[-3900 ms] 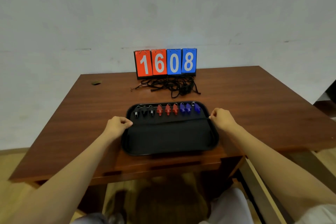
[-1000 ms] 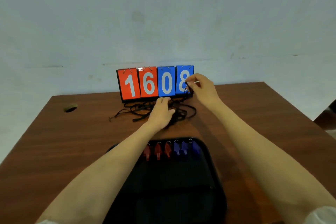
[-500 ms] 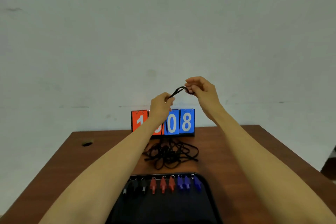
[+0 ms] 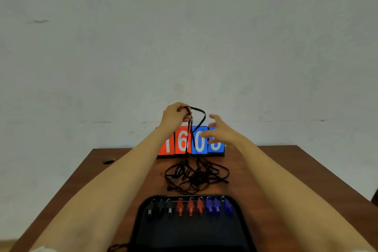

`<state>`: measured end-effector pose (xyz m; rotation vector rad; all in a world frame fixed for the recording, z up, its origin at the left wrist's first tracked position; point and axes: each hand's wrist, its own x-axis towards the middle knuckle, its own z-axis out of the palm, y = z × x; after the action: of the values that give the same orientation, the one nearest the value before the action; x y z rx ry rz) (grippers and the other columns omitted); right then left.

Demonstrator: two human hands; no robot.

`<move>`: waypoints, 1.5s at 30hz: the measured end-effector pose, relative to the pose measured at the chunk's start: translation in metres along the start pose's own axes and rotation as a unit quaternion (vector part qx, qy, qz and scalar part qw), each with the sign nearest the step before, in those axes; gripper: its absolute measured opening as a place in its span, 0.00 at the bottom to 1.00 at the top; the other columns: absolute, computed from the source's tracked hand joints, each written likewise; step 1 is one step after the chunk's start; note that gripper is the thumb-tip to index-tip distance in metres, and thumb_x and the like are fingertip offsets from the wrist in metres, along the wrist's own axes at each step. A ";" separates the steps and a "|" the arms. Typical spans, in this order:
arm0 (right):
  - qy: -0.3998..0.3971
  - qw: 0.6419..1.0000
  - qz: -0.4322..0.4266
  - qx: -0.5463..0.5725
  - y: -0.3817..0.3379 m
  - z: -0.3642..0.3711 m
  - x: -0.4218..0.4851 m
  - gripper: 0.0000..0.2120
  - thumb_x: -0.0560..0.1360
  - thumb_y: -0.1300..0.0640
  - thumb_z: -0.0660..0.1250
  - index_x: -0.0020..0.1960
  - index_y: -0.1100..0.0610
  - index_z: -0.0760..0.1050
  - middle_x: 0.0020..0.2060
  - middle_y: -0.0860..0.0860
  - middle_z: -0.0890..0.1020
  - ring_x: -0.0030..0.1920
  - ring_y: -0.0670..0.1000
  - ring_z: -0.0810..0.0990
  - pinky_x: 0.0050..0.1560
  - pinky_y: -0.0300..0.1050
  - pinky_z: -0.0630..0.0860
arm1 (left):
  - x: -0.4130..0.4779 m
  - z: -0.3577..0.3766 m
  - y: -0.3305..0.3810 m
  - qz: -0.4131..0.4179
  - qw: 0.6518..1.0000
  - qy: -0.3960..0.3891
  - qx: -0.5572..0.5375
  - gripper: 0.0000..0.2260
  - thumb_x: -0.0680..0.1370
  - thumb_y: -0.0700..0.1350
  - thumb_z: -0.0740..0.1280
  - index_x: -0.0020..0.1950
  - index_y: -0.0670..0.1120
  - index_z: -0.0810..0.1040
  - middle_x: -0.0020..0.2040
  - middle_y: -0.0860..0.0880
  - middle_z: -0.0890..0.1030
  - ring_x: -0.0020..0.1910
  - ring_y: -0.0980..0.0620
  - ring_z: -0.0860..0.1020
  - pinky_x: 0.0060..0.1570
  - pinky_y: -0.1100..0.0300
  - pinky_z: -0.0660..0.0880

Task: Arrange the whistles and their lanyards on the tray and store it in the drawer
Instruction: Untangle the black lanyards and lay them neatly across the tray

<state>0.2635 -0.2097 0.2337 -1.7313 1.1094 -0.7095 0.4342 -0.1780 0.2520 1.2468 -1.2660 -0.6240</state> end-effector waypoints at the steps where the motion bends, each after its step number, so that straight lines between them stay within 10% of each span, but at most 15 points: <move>1: -0.030 0.999 0.019 0.003 0.004 0.009 0.000 0.40 0.72 0.61 0.73 0.75 0.51 0.54 0.65 0.55 0.67 0.51 0.54 0.79 0.48 0.45 0.78 | -0.001 0.001 0.001 -0.003 1.000 -0.003 -0.022 0.08 0.80 0.34 0.58 0.51 0.38 0.77 0.43 0.44 0.80 0.41 0.49 0.81 0.45 0.65 0.80; 10: -0.014 1.000 0.004 -0.008 0.027 0.062 0.032 0.02 0.79 0.58 0.62 0.50 0.55 0.73 0.43 0.54 0.79 0.36 0.49 0.78 0.35 0.39 0.75 | -0.003 -0.010 -0.007 -0.017 0.996 0.026 -0.084 0.10 0.80 0.33 0.57 0.55 0.35 0.77 0.45 0.43 0.80 0.42 0.50 0.81 0.46 0.64 0.80; 15: 0.004 0.980 -0.004 -0.201 0.055 0.050 0.047 0.08 0.80 0.60 0.58 0.42 0.58 0.66 0.36 0.51 0.73 0.35 0.49 0.72 0.34 0.37 0.70 | 0.011 -0.038 -0.041 -0.064 0.983 0.163 -0.052 0.12 0.79 0.34 0.57 0.56 0.35 0.78 0.40 0.45 0.79 0.37 0.51 0.79 0.46 0.58 0.79; 21: 0.128 0.948 -0.067 -0.283 0.065 0.044 0.069 0.09 0.80 0.57 0.59 0.50 0.59 0.76 0.43 0.56 0.79 0.45 0.54 0.75 0.44 0.47 0.73 | 0.005 -0.045 -0.086 -0.132 0.964 0.221 0.073 0.16 0.78 0.35 0.54 0.58 0.39 0.79 0.54 0.39 0.81 0.54 0.41 0.80 0.58 0.50 0.76; 26: 0.138 0.943 -0.140 -0.268 0.046 0.041 0.069 0.13 0.80 0.55 0.61 0.59 0.56 0.79 0.51 0.54 0.81 0.56 0.56 0.75 0.57 0.46 0.70 | -0.005 -0.031 -0.098 -0.171 0.960 0.055 0.214 0.18 0.77 0.33 0.56 0.65 0.40 0.74 0.64 0.43 0.76 0.62 0.44 0.74 0.60 0.58 0.70; 30: 0.056 0.951 -0.176 -0.248 0.032 0.046 0.064 0.12 0.80 0.57 0.61 0.58 0.55 0.80 0.45 0.46 0.79 0.48 0.49 0.76 0.45 0.34 0.68 | -0.009 -0.005 -0.091 -0.065 0.969 -0.032 0.237 0.05 0.77 0.38 0.59 0.42 0.47 0.71 0.38 0.52 0.70 0.38 0.53 0.68 0.37 0.64 0.63; 33: 0.015 0.956 -0.207 -0.207 0.027 0.049 0.063 0.11 0.78 0.60 0.64 0.57 0.57 0.81 0.48 0.47 0.81 0.50 0.47 0.78 0.51 0.31 0.72 | -0.008 0.001 -0.091 0.033 0.954 -0.086 0.285 0.10 0.78 0.42 0.64 0.59 0.44 0.75 0.47 0.49 0.72 0.46 0.52 0.68 0.46 0.62 0.64; 45: 0.086 0.894 -0.195 -0.395 0.028 0.031 0.086 0.10 0.79 0.59 0.61 0.52 0.62 0.79 0.48 0.57 0.81 0.48 0.56 0.78 0.47 0.44 0.71 | 0.014 -0.019 -0.084 0.028 0.944 0.050 0.324 0.13 0.80 0.43 0.59 0.52 0.40 0.82 0.47 0.42 0.83 0.43 0.43 0.80 0.44 0.53 0.76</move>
<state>0.3151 -0.2801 0.1946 -2.6830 1.2851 -0.7075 0.4775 -0.2079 0.1821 1.7413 -1.4695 -0.0839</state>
